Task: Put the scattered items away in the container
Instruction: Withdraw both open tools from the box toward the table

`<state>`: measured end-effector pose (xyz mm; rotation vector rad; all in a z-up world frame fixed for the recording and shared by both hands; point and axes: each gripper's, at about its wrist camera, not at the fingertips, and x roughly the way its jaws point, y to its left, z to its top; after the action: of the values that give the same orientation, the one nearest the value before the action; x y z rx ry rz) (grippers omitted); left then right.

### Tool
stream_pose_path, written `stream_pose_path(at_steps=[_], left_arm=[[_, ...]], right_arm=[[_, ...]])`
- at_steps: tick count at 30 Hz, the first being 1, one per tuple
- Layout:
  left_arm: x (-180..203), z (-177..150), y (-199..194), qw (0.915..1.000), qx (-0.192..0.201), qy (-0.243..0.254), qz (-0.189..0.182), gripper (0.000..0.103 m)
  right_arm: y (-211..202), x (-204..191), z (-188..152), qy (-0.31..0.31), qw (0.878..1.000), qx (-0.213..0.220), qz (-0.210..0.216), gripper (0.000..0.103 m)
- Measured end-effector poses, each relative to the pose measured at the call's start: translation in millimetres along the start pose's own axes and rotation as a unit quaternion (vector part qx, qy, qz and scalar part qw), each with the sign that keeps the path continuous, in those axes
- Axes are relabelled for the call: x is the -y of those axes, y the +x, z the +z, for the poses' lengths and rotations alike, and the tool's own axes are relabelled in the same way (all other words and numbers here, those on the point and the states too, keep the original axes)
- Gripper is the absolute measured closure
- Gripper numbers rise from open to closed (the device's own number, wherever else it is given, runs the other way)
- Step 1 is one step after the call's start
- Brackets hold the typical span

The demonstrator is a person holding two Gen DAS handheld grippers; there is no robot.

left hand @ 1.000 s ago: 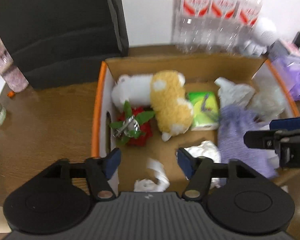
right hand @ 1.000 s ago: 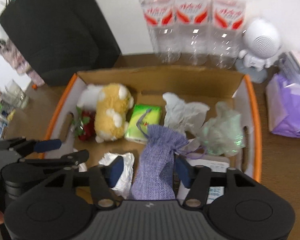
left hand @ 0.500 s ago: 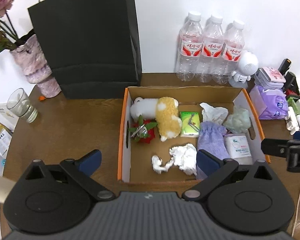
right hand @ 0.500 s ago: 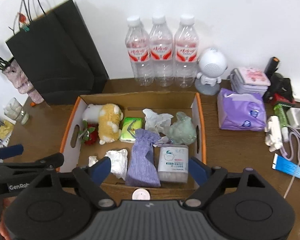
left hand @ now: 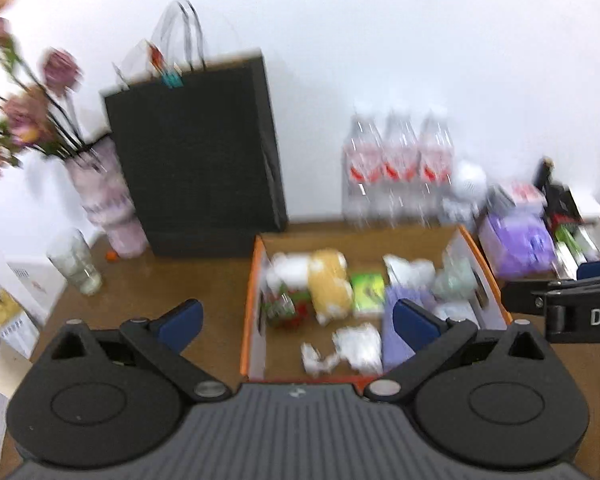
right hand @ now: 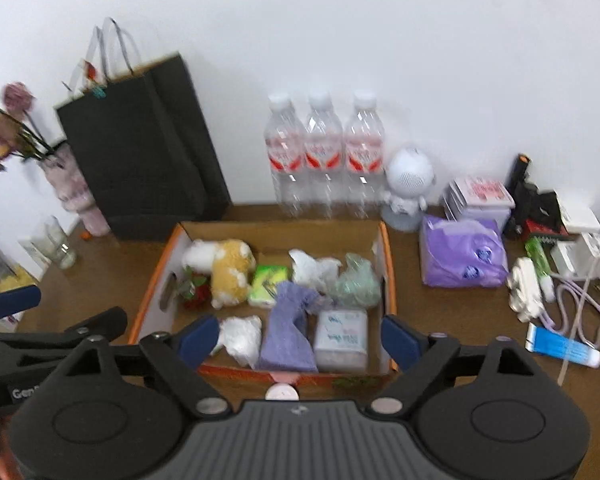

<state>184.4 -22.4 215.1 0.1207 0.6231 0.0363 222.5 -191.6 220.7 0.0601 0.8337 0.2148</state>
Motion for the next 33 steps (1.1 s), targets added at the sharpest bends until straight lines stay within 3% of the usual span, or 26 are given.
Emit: stream_pose_path(at_steps=[4,7,10,19,26,30,33], left_arm=[[8.0,-38.4,-1.6,0.9979,0.064,0.011,-0.001,0.0],[10.9,-63.6,-6.3,0.9917,0.128,-0.001,0.012,0.0],[12.0,-89.2,-6.3,0.9862,0.164,-0.025,0.005,0.0],[13.0,-167.3,-24.2,0.9848,0.172,-0.02,-0.007,0.0],[8.9,-241.4,-70.4,0.9869,0.16,-0.02,0.002,0.0],[5.9,-281.0,-102.7,0.9862,0.163,-0.027,-0.013,0.0],[0.9,-309.0,-127.3,0.9844,0.169,-0.045,-0.019,0.0]], right_arm=[[-0.1,-0.4,-30.4,-0.027,0.998,0.063,-0.004,0.013],[-1.3,-1.0,-54.2,-0.029,0.992,0.118,-0.013,0.013],[2.4,6.3,-87.2,-0.006,0.987,0.16,0.017,0.01],[15.1,17.2,-162.5,0.001,0.981,0.195,0.01,0.01],[-14.0,2.6,-244.0,-0.043,0.977,0.207,-0.008,0.009],[-38.4,-3.9,-294.7,-0.037,0.978,0.204,0.026,0.009],[-53.2,-8.9,-331.0,-0.05,0.977,0.206,0.016,0.008]])
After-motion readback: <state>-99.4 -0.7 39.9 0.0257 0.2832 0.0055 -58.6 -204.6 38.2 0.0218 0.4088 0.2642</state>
